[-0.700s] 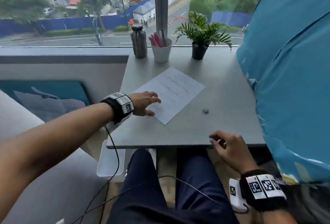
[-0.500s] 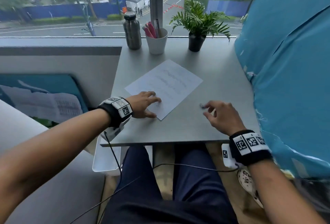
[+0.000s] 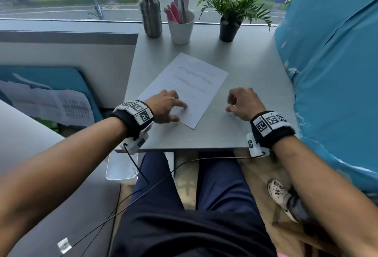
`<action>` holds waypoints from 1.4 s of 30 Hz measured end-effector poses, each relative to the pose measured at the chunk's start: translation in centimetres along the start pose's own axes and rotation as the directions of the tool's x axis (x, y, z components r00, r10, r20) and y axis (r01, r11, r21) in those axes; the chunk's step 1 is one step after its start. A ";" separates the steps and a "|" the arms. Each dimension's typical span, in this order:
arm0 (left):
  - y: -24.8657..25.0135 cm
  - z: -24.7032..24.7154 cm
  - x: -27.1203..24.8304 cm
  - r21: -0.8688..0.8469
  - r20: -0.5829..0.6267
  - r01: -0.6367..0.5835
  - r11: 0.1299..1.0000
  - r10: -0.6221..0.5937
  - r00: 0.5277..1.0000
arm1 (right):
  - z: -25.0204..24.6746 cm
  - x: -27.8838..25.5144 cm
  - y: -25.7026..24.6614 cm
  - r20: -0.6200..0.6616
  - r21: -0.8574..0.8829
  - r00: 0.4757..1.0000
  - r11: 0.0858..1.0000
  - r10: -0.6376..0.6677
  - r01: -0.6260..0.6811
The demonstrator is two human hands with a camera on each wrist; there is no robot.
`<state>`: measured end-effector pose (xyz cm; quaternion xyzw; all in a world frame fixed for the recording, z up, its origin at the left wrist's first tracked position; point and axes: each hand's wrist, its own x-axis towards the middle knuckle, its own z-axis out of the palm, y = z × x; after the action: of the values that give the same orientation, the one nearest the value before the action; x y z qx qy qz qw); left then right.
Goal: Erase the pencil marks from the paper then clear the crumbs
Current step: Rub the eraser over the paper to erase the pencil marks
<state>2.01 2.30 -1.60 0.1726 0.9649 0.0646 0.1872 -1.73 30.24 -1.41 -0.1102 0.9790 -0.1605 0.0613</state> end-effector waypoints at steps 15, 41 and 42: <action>0.6 0.3 0.9 -0.061 -0.027 0.056 0.997 -0.058 0.998 | 3.2 1.3 -6.8 0.103 0.248 0.978 0.957 -0.180 0.150; 1.0 0.1 3.2 -0.028 0.169 0.025 0.999 -0.020 0.985 | 2.9 2.6 -6.4 0.065 0.207 0.993 0.974 -0.103 0.088; 1.0 0.0 3.3 -0.023 0.178 0.032 0.999 -0.027 0.984 | 2.7 2.7 -6.3 0.084 0.218 0.991 0.973 -0.101 0.081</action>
<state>-0.54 4.41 -2.49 0.1608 0.9459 0.0584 0.2757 -2.66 22.95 -2.12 -0.1552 0.9458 -0.2624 0.1115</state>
